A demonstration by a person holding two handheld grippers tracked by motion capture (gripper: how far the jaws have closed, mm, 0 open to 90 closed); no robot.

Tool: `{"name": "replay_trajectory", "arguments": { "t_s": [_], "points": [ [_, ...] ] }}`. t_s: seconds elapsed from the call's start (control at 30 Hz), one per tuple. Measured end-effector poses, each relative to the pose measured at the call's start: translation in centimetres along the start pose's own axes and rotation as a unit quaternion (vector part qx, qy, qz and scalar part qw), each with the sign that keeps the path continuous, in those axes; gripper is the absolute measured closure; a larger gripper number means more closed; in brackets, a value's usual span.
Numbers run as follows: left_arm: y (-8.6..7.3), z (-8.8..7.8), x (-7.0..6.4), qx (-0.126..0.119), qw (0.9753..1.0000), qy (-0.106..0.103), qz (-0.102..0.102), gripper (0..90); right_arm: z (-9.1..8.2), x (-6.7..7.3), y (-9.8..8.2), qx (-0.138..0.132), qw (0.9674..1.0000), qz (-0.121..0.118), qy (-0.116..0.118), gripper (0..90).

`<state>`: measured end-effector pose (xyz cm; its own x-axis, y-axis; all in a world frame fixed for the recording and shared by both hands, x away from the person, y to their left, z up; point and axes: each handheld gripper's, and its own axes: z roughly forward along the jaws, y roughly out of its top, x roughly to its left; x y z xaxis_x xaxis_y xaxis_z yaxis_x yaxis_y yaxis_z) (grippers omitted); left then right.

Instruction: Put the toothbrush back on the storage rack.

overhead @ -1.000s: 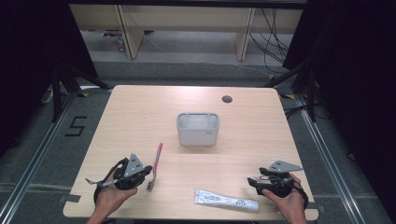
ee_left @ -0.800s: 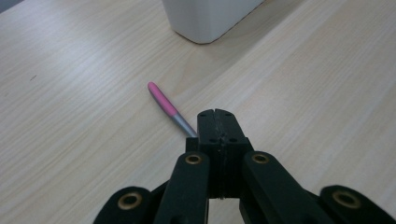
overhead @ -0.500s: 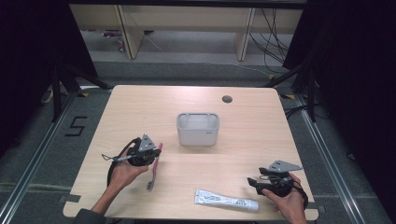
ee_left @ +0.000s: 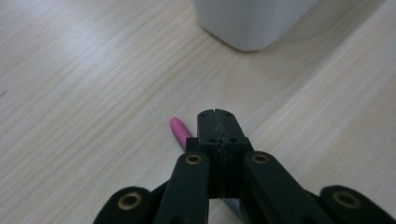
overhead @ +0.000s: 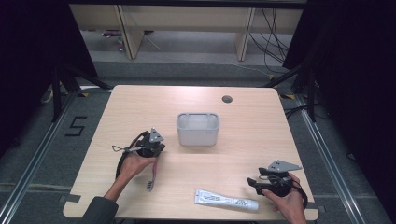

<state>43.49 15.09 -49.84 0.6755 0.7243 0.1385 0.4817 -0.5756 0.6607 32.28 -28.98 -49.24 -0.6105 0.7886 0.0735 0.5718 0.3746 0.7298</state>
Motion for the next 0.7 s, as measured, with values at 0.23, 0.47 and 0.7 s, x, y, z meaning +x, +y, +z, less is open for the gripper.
{"name": "replay_trajectory", "arguments": {
  "t_s": [0.23, 0.47, 0.7],
  "points": [
    [-0.2, 0.0, 0.4, 0.007, 1.0, 0.0, -0.006, 89.5, 0.0, 0.0, 0.0, -0.001, 1.0, -0.006, -0.002, 34.2],
    [-1.1, -0.6, 1.4, 0.017, 0.9997, 0.007, -0.013, 89.5, 0.1, 0.2, 0.0, 0.003, 1.0, 0.005, 0.003, 34.2],
    [-3.0, -2.0, 2.8, 0.029, 0.999, 0.016, -0.029, 89.5, 0.1, 0.1, 0.0, 0.002, 1.0, -0.006, -0.002, 34.3]
  ]
}}
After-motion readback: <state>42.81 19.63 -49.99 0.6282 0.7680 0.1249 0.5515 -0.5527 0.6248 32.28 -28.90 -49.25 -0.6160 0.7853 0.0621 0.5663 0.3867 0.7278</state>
